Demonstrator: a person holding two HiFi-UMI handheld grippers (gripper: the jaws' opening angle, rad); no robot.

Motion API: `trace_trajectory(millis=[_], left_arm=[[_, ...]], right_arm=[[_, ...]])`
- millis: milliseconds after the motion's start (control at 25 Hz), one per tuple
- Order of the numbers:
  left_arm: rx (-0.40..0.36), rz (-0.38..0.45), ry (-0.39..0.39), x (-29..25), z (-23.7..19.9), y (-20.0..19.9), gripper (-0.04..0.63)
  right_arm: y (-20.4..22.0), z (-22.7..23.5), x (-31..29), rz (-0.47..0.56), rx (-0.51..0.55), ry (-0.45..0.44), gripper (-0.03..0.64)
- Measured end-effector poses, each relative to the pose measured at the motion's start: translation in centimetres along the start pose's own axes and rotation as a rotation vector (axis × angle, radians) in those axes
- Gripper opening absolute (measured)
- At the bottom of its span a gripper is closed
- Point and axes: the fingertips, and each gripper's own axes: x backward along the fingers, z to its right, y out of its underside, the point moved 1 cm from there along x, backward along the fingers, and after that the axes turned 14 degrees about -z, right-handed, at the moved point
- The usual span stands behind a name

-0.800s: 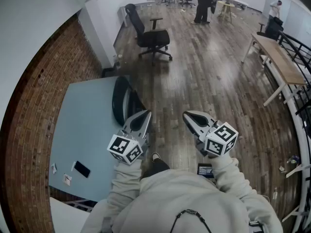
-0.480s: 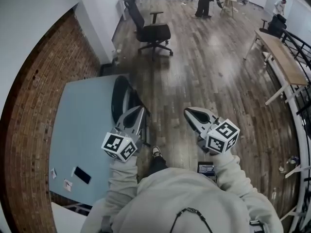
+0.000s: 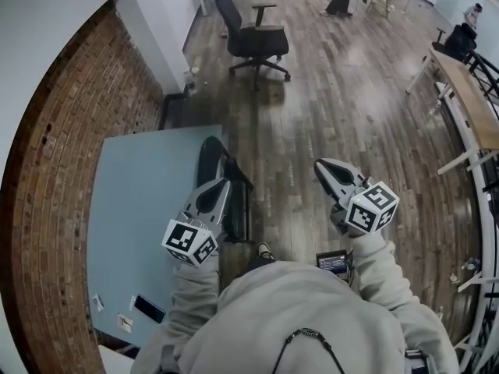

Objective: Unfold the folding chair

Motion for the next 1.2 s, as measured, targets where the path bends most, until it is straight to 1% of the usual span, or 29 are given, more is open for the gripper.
trace_trajectory(millis=[80, 160, 200, 280, 360, 440, 520, 560, 640, 720, 760, 840, 880, 920, 960, 1000, 1080, 1120, 1200], left_arm=[[0.005, -0.018, -0.012, -1.9, -2.4, -0.3, 0.005], [0.020, -0.011, -0.034, -3.8, -4.5, -1.4, 0.005], [0.027, 0.001, -0.039, -4.6, -5.3, -2.2, 0.005], [0.019, 0.015, -0.040, -5.8, -6.3, -3.4, 0.005], [0.006, 0.012, -0.039, -6.9, -7.1, -3.7, 0.005], [0.018, -0.006, -0.035, -7.7, -7.7, -3.0, 0.005], [0.034, -0.053, -0.050, -8.3, -8.8, -1.8, 0.005], [0.047, -0.096, -0.076, -8.6, -9.9, -0.8, 0.005], [0.098, -0.205, -0.165, -9.3, -13.6, 1.8, 0.006], [0.169, -0.295, -0.245, -10.0, -18.1, 4.8, 0.006], [0.199, -0.332, -0.266, -10.3, -20.1, 6.3, 0.006], [0.237, -0.411, -0.275, -10.7, -22.4, 9.7, 0.006], [0.255, -0.452, -0.272, -10.5, -22.8, 11.6, 0.066], [0.273, -0.486, -0.273, -10.2, -23.0, 13.4, 0.078], [0.288, -0.513, -0.278, -9.8, -23.2, 15.1, 0.080], [0.300, -0.538, -0.286, -9.5, -23.6, 16.6, 0.122], [0.321, -0.586, -0.297, -9.5, -24.2, 19.0, 0.286], [0.344, -0.602, -0.288, -9.7, -24.5, 20.1, 0.336], [0.418, -0.621, -0.246, -10.1, -24.9, 22.5, 0.355]], right_arm=[[-1.5, 2.2, -1.4, 0.013, -0.033, 0.039, 0.006], [-3.3, 4.2, -2.4, 0.029, -0.058, 0.071, 0.008], [-4.3, 4.8, -2.9, 0.036, -0.059, 0.076, 0.008], [-5.5, 5.2, -4.1, 0.038, -0.030, 0.068, 0.008], [-5.5, 5.4, -5.6, 0.016, 0.000, 0.060, 0.008], [-4.7, 5.9, -6.7, -0.010, -0.008, 0.055, 0.007], [-4.1, 6.7, -7.7, -0.025, -0.035, 0.045, 0.008], [-3.9, 7.1, -8.4, -0.034, -0.050, 0.038, 0.008], [-3.5, 8.0, -10.5, -0.064, -0.072, 0.027, 0.008], [-2.4, 9.1, -14.0, -0.118, -0.093, 0.021, 0.008], [-1.3, 9.6, -16.1, -0.155, -0.113, 0.014, 0.008], [2.3, 9.7, -20.6, -0.254, -0.176, -0.031, 0.008], [4.8, 9.1, -22.6, -0.317, -0.211, -0.074, 0.017], [7.6, 8.3, -24.6, -0.385, -0.243, -0.122, 0.043], [10.5, 7.6, -26.5, -0.453, -0.271, -0.164, 0.101], [13.3, 7.0, -28.4, -0.519, -0.298, -0.195, 0.131], [18.6, 6.5, -32.0, -0.637, -0.359, -0.229, 0.180], [21.0, 6.4, -33.8, -0.685, -0.397, -0.237, 0.195], [25.3, 5.9, -37.6, -0.761, -0.485, -0.247, 0.223]])
